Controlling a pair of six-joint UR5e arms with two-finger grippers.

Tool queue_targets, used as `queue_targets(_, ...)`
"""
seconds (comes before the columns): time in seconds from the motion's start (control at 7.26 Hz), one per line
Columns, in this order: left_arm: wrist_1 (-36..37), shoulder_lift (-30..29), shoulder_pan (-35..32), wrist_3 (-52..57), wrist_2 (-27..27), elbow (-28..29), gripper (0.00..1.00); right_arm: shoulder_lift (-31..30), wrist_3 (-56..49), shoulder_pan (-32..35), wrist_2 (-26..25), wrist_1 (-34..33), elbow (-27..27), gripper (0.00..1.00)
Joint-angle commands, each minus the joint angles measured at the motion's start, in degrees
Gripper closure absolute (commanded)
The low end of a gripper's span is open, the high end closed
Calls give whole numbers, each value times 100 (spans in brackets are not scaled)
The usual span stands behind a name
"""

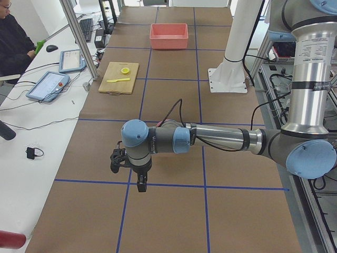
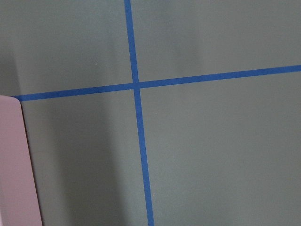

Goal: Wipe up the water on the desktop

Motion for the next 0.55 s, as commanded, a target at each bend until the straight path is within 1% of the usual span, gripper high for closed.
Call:
queue_targets(0.0, -28, -11, 0, 10, -19, 56, 1, -44, 0, 0, 18, -8, 85, 0)
queue_targets(0.41, -55, 6, 0, 19, -37, 65, 1, -53, 0, 0, 18, -8, 85, 0)
